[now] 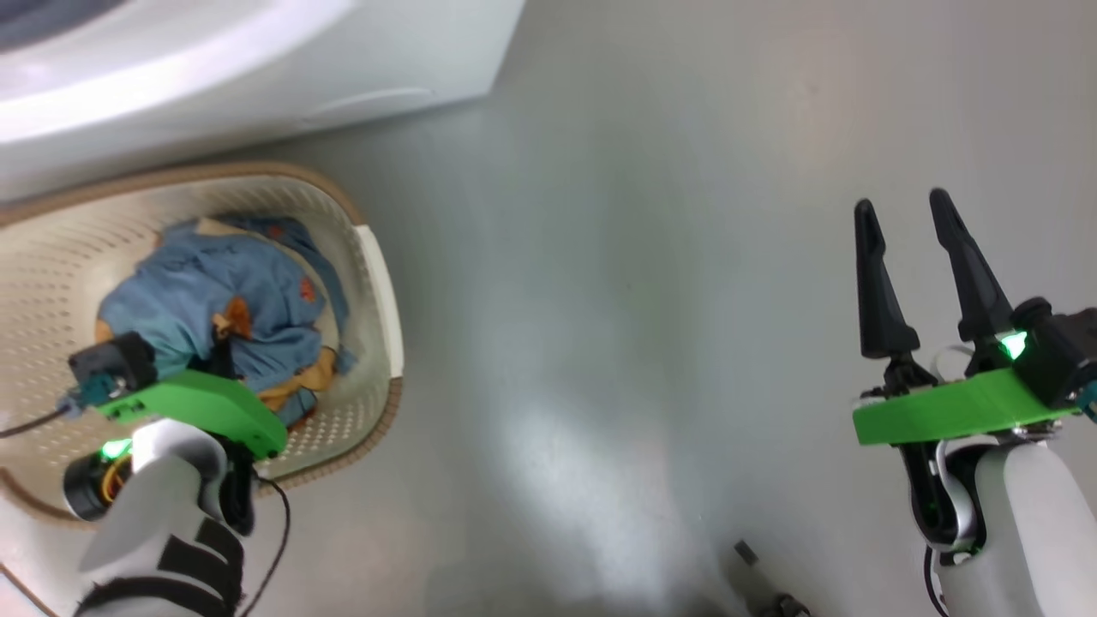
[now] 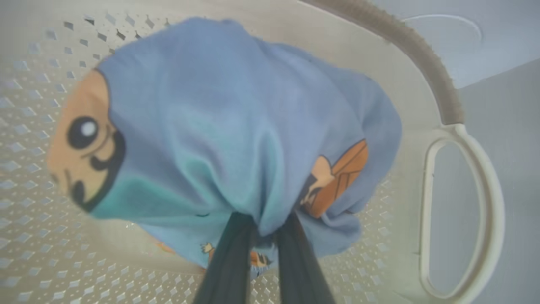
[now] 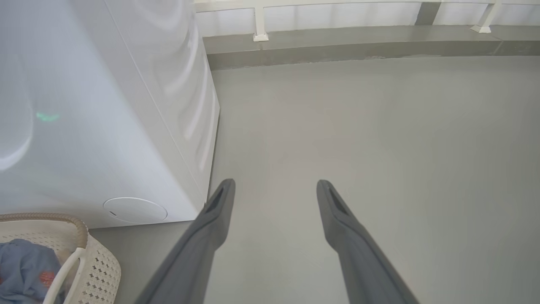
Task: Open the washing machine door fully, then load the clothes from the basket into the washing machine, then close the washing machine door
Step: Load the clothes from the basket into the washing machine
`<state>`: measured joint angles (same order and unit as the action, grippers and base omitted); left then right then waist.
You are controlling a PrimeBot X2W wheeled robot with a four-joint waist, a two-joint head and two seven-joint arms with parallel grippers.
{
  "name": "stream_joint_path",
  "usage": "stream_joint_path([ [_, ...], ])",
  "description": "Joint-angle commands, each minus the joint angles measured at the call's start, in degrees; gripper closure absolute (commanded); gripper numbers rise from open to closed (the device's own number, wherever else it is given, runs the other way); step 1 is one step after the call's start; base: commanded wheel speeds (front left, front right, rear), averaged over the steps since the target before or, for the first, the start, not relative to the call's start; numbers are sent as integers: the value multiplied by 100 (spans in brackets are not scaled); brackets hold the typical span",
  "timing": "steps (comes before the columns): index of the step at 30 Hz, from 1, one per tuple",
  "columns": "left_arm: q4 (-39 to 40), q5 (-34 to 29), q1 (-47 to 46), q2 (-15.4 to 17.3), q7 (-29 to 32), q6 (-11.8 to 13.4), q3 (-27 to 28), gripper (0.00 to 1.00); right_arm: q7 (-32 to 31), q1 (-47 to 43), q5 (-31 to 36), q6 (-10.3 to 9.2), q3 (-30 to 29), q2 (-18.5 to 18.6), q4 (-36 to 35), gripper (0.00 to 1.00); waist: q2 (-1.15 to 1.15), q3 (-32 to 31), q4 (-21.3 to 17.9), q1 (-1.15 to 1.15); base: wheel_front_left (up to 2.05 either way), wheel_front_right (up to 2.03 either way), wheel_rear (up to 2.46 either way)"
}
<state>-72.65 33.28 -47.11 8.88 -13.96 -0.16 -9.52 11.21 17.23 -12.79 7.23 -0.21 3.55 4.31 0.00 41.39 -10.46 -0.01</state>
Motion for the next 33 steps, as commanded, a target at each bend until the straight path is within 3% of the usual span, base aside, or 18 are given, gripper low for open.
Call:
stream_joint_path([
  [1, 153, -42, 300, 122, -84, -27, 74, 100, -28, -268, 98, 25, 61, 65, -148, 0, 0, -511, 283, 1, 0, 0, 0],
  [21, 3534, -1065, 2442, -265, -103, 162, 501, 100, -638, -1481, 519, 25, -137, 81, -449, 0, 0, -2709, 816, 1, 0, 0, 0],
  [33, 4660, -1172, 3452, -299, -49, 303, 510, 100, -918, -1918, 527, 25, -78, 93, -679, 0, 0, -3460, 996, 1, 0, 0, 0],
])
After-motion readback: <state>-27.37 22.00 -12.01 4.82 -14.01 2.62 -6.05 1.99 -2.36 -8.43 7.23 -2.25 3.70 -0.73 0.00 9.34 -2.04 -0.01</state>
